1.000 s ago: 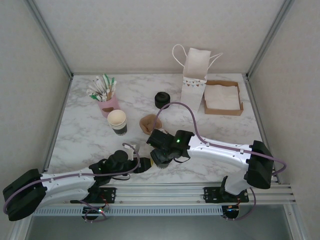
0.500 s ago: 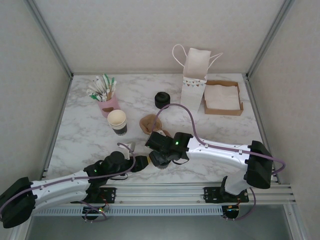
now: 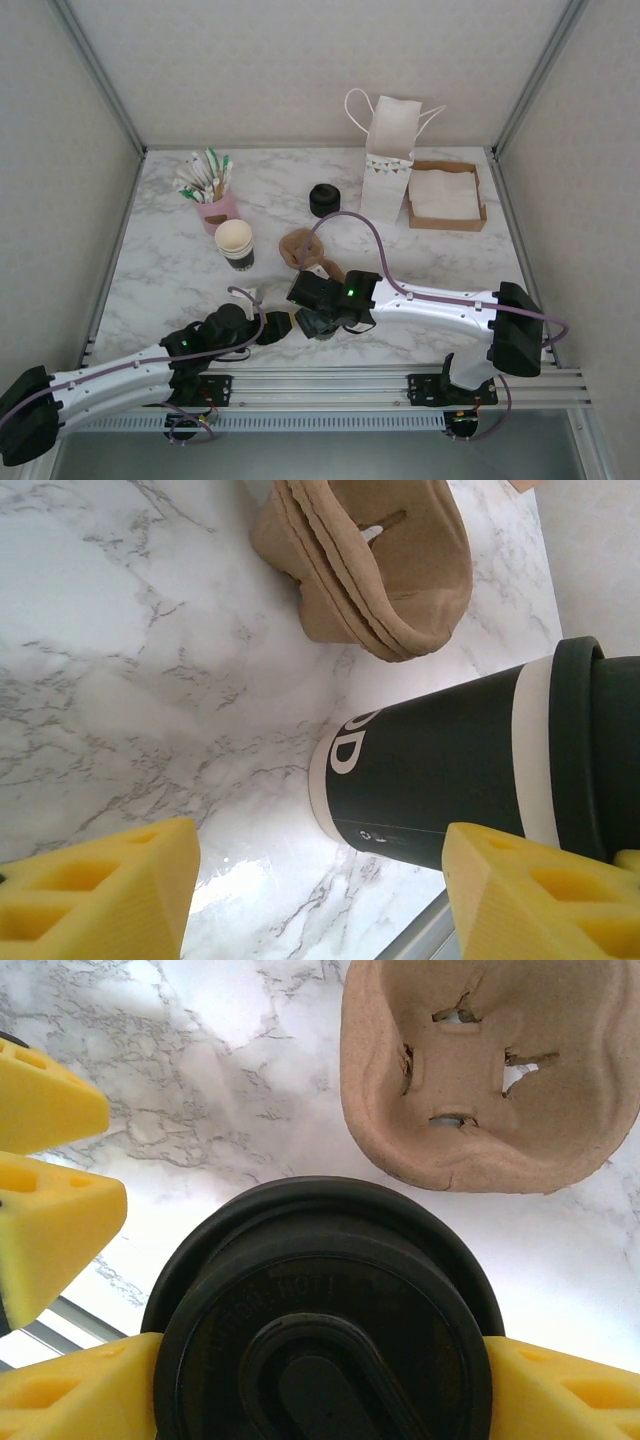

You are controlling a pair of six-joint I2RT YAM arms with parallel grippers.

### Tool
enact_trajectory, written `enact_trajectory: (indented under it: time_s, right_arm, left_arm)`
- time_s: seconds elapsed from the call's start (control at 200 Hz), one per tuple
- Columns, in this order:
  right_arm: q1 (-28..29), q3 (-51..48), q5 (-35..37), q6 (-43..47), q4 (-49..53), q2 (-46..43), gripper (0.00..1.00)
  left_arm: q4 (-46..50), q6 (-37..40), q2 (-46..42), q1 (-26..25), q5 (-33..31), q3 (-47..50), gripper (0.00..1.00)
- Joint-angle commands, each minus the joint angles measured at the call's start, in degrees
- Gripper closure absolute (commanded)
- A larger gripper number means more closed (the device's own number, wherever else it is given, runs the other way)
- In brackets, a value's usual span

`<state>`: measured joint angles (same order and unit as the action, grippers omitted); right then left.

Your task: Pack the takeout coffee

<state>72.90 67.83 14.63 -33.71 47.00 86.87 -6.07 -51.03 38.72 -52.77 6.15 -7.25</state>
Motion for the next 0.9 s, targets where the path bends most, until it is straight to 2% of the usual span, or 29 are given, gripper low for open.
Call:
enact_trajectory:
  time_s: [0.0,0.21,0.491,0.741,0.896]
  right_arm:
    - [0.8,0.9,0.9,0.4,2.5,0.5,0.18]
    - [0.8,1.8,0.7,0.9,2.6,0.7,0.13]
    - [0.8,3.2,-0.6,1.4,3.0,-2.0,0.01]
    - [0.8,1.4,-1.9,0.5,2.0,-7.1,0.01]
    - [0.8,-2.3,-1.9,-2.1,1.7,-14.6,0.02]
  left_arm:
    - [2.6,1.2,-1.4,0.8,-1.6,-2.5,0.34]
    - [3.2,1.4,-1.9,1.2,-1.6,-2.8,0.33]
    - [7.8,3.0,-3.5,2.1,-2.4,-5.6,0.32]
    - [12.1,4.6,-4.6,3.8,-2.0,-8.8,0.32]
    - [14.4,6.8,-3.4,4.9,-0.1,-13.5,0.29]
